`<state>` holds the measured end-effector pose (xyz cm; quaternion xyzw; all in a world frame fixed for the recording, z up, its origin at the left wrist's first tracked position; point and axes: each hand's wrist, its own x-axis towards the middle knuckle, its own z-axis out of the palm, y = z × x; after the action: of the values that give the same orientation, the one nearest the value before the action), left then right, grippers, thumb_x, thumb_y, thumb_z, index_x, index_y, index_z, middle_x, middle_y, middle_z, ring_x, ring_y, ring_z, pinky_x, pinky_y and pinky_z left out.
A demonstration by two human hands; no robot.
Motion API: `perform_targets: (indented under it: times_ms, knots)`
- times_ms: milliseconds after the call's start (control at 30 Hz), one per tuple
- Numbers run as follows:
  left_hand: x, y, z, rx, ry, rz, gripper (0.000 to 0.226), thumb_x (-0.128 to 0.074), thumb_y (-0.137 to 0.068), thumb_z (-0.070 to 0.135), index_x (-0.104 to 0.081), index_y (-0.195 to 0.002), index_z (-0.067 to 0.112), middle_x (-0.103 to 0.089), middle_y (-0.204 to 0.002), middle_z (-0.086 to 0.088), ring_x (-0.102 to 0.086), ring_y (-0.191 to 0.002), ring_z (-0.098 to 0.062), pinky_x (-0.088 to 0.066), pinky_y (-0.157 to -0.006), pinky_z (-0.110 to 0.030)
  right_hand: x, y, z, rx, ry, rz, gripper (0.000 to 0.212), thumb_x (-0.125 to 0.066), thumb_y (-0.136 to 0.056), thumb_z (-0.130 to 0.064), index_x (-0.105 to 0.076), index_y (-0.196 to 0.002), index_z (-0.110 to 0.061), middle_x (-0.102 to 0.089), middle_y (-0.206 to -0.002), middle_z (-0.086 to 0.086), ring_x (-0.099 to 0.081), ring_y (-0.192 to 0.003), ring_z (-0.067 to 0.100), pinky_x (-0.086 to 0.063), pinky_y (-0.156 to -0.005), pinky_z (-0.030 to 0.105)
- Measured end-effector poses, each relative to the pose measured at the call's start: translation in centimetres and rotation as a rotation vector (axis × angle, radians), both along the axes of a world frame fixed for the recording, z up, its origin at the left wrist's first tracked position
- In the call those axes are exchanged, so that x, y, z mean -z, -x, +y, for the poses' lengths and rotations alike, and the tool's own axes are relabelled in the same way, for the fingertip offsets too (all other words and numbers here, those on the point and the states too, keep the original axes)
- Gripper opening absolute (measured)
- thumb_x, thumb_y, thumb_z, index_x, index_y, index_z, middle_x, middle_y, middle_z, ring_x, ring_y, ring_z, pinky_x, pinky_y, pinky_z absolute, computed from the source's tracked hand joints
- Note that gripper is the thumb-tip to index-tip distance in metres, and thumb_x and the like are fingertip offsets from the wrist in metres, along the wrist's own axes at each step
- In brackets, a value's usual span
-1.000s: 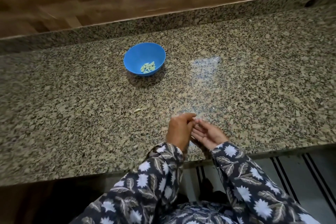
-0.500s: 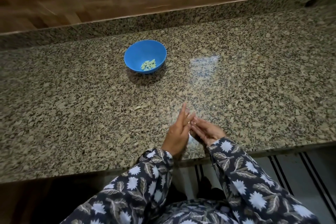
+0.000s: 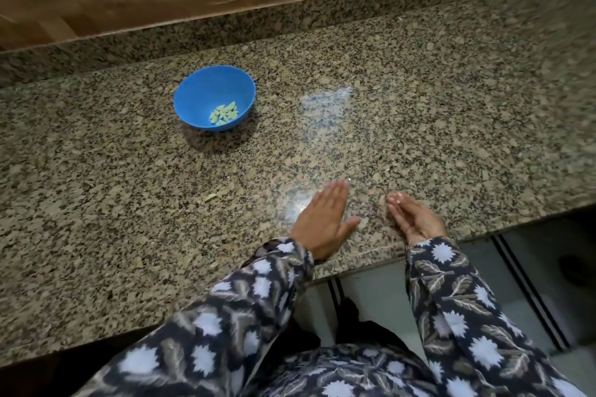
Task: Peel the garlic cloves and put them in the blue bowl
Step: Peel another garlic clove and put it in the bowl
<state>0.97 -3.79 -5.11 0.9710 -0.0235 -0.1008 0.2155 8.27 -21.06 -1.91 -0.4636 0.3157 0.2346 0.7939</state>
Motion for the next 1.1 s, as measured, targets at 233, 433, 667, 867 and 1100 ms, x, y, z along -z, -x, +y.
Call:
perform_targets:
  times_ms: [233,433,667,867,1100]
  knots:
    - [-0.1,-1.7,0.6,0.424,0.121,-0.097,0.047,-0.036,-0.099,0.037,-0.04,-0.14,0.014,-0.036,-0.148,-0.003,-0.028,-0.139,-0.018,-0.016,-0.114,-0.027,-0.4,0.2,-0.9,0.066,-0.05,-0.009,0.019,-0.057,-0.082,0.001,-0.06,-0.101,0.004,-0.067,-0.089,0.016,-0.07,-0.067,0.014,-0.056,-0.058,0.02]
    - [0.4,3.5,6.1,0.425,0.098,-0.259,0.037,-0.046,-0.094,0.026,-0.057,-0.126,0.01,-0.058,-0.129,-0.008,-0.057,-0.117,-0.022,-0.046,-0.1,-0.035,-0.5,1.3,3.0,-0.094,-0.096,0.006,0.013,-0.052,-0.086,0.004,-0.06,-0.095,0.003,-0.068,-0.082,0.016,-0.07,-0.064,0.016,-0.056,-0.055,0.02]
    - [0.1,9.7,10.9,0.238,-0.055,-0.386,0.028,-0.062,-0.084,0.015,-0.063,-0.11,0.006,-0.066,-0.112,-0.011,-0.065,-0.098,-0.021,-0.055,-0.085,-0.031,-1.0,3.1,7.5,-0.234,-0.102,-0.012,0.008,-0.053,-0.085,0.006,-0.06,-0.085,0.001,-0.07,-0.065,0.01,-0.069,-0.058,0.014,-0.057,-0.055,0.022]
    - [-1.2,13.0,13.1,-0.07,-0.218,-0.333,0.035,-0.081,-0.068,0.011,-0.067,-0.1,0.008,-0.069,-0.098,-0.01,-0.067,-0.082,-0.02,-0.055,-0.071,-0.025,-1.2,4.6,11.6,-0.421,-0.103,-0.008,0.005,-0.054,-0.086,0.002,-0.059,-0.086,0.002,-0.065,-0.083,0.014,-0.068,-0.059,0.013,-0.056,-0.055,0.022]
    - [-2.4,12.0,10.9,-0.388,-0.363,-0.062,0.021,-0.051,-0.093,0.008,-0.053,-0.114,0.011,-0.059,-0.104,-0.003,-0.055,-0.09,-0.015,-0.041,-0.075,-0.019,-2.1,5.9,13.9,-0.57,-0.053,-0.055,0.006,-0.056,-0.085,0.005,-0.06,-0.089,0.004,-0.066,-0.083,0.015,-0.067,-0.069,0.018,-0.057,-0.06,0.021]
